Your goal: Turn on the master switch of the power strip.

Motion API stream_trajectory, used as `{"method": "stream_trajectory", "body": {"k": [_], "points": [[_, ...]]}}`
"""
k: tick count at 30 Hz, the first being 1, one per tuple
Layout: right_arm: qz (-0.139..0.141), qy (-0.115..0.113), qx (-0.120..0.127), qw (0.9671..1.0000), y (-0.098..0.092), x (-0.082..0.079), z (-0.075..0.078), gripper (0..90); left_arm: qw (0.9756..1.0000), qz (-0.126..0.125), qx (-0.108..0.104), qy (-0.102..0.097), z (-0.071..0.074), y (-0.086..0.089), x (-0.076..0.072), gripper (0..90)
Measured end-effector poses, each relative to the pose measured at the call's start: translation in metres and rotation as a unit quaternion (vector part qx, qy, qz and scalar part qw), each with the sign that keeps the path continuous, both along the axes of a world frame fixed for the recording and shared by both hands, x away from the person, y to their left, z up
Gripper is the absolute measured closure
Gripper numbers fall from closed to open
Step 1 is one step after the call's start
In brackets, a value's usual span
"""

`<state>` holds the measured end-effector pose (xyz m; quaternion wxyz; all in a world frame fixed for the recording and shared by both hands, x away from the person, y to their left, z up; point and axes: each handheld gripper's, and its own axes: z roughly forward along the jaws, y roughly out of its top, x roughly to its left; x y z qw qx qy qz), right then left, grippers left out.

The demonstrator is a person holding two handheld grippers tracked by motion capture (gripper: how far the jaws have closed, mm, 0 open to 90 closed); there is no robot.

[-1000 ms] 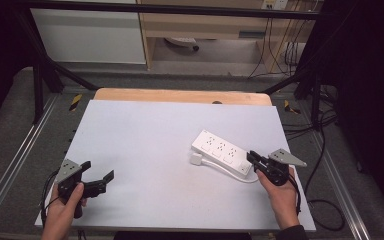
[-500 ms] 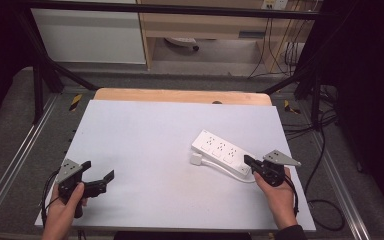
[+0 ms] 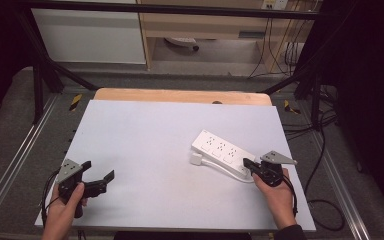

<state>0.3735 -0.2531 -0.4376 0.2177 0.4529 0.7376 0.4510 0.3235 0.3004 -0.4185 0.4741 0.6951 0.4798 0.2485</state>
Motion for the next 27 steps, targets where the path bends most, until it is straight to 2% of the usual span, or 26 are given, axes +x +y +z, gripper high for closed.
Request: {"method": "stream_trajectory", "body": {"k": [6, 27], "points": [[-0.001, 0.009, -0.008, 0.9999, 0.0011, 0.0007, -0.0021, 90.0, 1.0, -0.001, 0.001, 0.0, -0.0001, -0.0003, 0.0002, 5.9], [-0.001, 0.014, -0.016, 0.9998, 0.0009, 0.0022, -0.0052, 90.0, 1.0, -0.001, 0.0, -0.001, 0.0, -0.0004, 0.0001, 5.9]]}}
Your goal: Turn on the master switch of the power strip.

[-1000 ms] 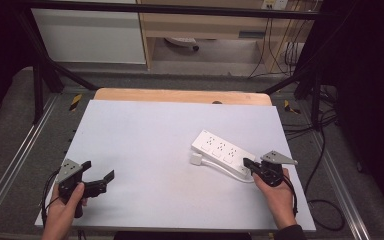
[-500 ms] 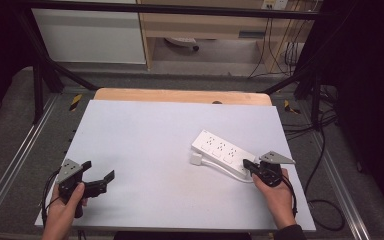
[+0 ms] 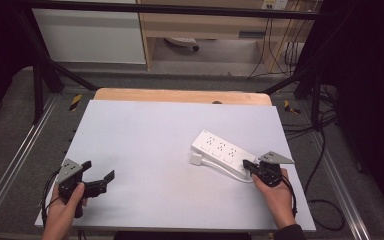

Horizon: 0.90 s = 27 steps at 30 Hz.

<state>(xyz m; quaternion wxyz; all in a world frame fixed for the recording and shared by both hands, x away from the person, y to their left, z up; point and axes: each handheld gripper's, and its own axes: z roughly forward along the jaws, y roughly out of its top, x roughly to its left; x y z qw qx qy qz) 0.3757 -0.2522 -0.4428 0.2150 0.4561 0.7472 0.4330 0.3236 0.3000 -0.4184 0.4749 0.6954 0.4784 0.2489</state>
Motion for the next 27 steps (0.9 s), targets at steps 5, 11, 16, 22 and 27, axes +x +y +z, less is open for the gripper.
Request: {"method": "stream_trajectory", "body": {"k": [5, 11, 16, 22, 27], "points": [[0.004, -0.001, -0.002, 1.0, 0.0004, 0.0005, -0.0008, 90.0, 1.0, 0.0, 0.0, -0.001, 0.0001, -0.0001, -0.0001, 5.9], [0.005, 0.0, -0.006, 1.0, 0.0005, 0.0011, -0.0021, 90.0, 1.0, 0.0, 0.001, -0.002, 0.0003, 0.0, -0.0002, 5.9], [0.004, 0.0, -0.007, 1.0, 0.0011, 0.0013, -0.0028, 90.0, 1.0, 0.0, 0.0, -0.001, 0.0003, -0.0002, -0.0003, 5.9], [0.004, -0.002, -0.009, 0.9999, 0.0012, 0.0018, -0.0036, 90.0, 1.0, 0.0, 0.0, -0.002, 0.0002, -0.0004, -0.0002, 5.9], [0.003, 0.003, -0.011, 0.9999, 0.0018, 0.0022, -0.0039, 90.0, 1.0, 0.0, 0.001, -0.002, 0.0002, -0.0005, -0.0004, 5.9]]}}
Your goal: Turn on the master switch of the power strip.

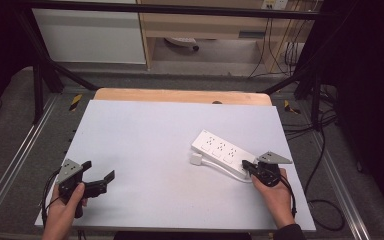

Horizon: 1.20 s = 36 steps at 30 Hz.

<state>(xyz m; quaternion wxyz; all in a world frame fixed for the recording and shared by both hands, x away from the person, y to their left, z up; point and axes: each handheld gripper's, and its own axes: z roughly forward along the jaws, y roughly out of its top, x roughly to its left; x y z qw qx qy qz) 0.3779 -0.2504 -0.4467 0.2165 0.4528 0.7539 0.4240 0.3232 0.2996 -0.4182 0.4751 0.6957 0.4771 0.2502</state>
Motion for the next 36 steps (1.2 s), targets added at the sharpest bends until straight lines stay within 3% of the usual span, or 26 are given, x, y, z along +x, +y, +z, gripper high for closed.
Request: {"method": "stream_trajectory", "body": {"k": [36], "points": [[-0.002, 0.005, -0.008, 1.0, 0.0017, 0.0008, 0.0012, 90.0, 1.0, 0.0, 0.004, 0.003, -0.0007, 0.0, 0.0, 5.9]]}}
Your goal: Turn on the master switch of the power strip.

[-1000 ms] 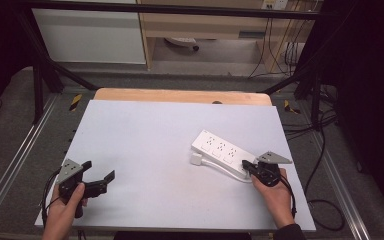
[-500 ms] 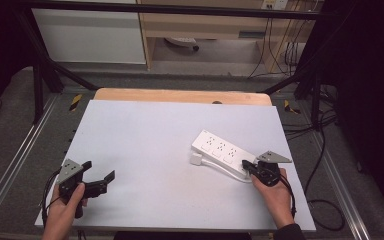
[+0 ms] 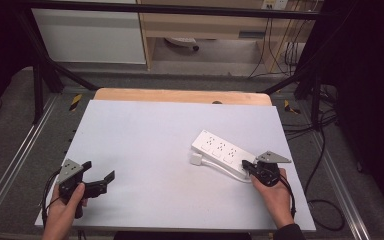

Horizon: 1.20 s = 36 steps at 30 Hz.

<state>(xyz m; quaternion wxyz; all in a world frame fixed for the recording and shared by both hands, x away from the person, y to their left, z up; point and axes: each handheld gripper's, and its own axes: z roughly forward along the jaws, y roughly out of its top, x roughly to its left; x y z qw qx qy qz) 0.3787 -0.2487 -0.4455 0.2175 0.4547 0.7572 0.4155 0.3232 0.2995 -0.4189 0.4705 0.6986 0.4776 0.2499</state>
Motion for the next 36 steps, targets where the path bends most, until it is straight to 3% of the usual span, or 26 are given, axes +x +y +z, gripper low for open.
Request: {"method": "stream_trajectory", "body": {"k": [36], "points": [[0.0, 0.0, -0.004, 1.0, 0.0007, 0.0, -0.0003, 90.0, 1.0, 0.0, 0.001, 0.004, -0.0007, 0.0001, 0.0001, 5.9]]}}
